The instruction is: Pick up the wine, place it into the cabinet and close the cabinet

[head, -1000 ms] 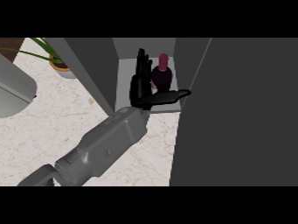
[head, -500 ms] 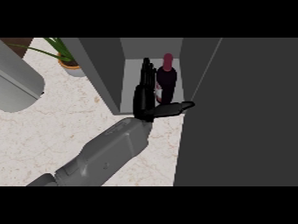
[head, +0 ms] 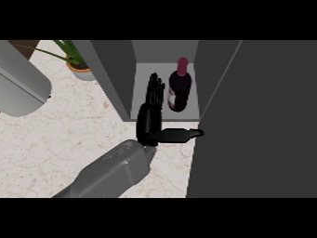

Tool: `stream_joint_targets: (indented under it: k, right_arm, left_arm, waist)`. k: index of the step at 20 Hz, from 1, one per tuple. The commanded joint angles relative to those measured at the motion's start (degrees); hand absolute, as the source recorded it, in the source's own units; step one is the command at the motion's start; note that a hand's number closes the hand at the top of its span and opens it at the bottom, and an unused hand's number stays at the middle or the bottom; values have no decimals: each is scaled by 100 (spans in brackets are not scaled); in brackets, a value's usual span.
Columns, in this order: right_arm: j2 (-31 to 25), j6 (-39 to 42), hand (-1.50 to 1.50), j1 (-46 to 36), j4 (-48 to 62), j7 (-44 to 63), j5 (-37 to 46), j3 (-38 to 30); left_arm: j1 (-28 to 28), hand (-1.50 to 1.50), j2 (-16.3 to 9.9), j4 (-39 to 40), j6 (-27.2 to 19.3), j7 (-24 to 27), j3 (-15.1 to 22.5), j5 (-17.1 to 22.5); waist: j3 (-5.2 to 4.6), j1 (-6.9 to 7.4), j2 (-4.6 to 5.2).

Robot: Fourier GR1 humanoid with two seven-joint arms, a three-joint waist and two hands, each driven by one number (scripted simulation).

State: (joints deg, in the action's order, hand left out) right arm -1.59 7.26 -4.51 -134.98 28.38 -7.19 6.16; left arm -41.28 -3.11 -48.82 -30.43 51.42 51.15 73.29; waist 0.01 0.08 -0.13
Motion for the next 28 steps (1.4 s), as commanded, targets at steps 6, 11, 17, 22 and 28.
stream_joint_targets:
  k: [6,11,17,22,28]
  right_arm:
    - [56,-91,-150,33,-182,24,324,239]
    - [-122,129,-150,209,23,-228,177,-78]
    - [-704,873,150,252,-374,45,-695,-260]
    - [-809,1225,150,483,-646,93,-957,22]
    - [-539,1201,150,570,-885,525,-1211,838]
  left_arm:
    - [811,-150,-902,-1637,125,-596,-17,-968]
    - [1649,-150,-1745,-3103,95,-799,119,-1324]
    - [2291,-150,-2534,-4229,460,-958,259,-1562]
    - [3082,150,-3501,-5082,967,-846,-96,-1597]
    - [3440,150,-4149,-5651,1186,-1094,-603,-1374]
  waist:
    - [-1,3,-2]
    - [3,43,-8]
    - [2,37,-8]
    - [0,42,-9]
    - [-1,57,-19]
